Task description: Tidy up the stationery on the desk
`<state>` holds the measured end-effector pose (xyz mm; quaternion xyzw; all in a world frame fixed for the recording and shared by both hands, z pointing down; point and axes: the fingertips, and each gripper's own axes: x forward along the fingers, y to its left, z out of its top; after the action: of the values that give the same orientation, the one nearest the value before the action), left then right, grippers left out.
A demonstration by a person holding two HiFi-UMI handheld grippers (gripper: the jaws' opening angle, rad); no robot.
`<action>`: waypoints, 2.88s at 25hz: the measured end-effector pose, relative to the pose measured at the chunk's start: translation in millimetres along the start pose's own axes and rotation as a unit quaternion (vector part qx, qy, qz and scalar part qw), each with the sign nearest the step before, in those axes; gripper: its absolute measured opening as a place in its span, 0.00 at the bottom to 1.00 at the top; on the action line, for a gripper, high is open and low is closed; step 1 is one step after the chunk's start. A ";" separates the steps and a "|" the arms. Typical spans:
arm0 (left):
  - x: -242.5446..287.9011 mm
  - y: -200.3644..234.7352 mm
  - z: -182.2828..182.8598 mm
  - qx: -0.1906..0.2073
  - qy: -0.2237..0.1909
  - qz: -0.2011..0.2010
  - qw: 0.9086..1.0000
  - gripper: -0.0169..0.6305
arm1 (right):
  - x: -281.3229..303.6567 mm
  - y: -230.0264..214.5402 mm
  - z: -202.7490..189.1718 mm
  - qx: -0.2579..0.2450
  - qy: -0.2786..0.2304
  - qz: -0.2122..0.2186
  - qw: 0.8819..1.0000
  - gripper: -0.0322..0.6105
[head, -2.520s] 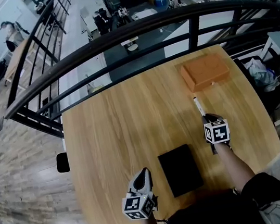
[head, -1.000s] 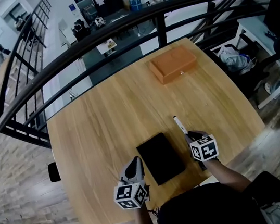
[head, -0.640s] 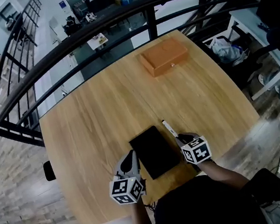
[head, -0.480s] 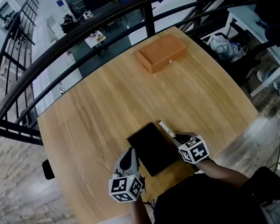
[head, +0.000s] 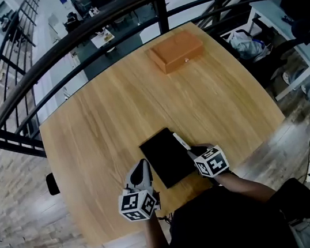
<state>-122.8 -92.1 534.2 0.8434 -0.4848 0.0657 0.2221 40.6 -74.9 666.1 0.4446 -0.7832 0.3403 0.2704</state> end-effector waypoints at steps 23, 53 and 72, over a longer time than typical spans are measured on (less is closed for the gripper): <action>6.1 -3.0 1.2 0.009 0.006 0.000 1.000 0.02 | -6.5 6.8 -0.3 -0.003 -0.001 0.044 0.999 0.20; -1.2 -24.3 34.1 0.078 -0.013 0.023 0.997 0.02 | -84.6 -4.1 145.8 -0.014 -0.224 0.108 0.968 0.06; -13.5 -29.0 46.2 0.092 -0.031 0.035 0.995 0.02 | -106.2 33.0 174.3 -0.074 -0.248 0.151 0.954 0.06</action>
<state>-110.2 -89.2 479.6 0.8443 -0.5128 0.0920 0.1258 39.1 -143.1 470.9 0.3703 -0.9066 0.1973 0.0448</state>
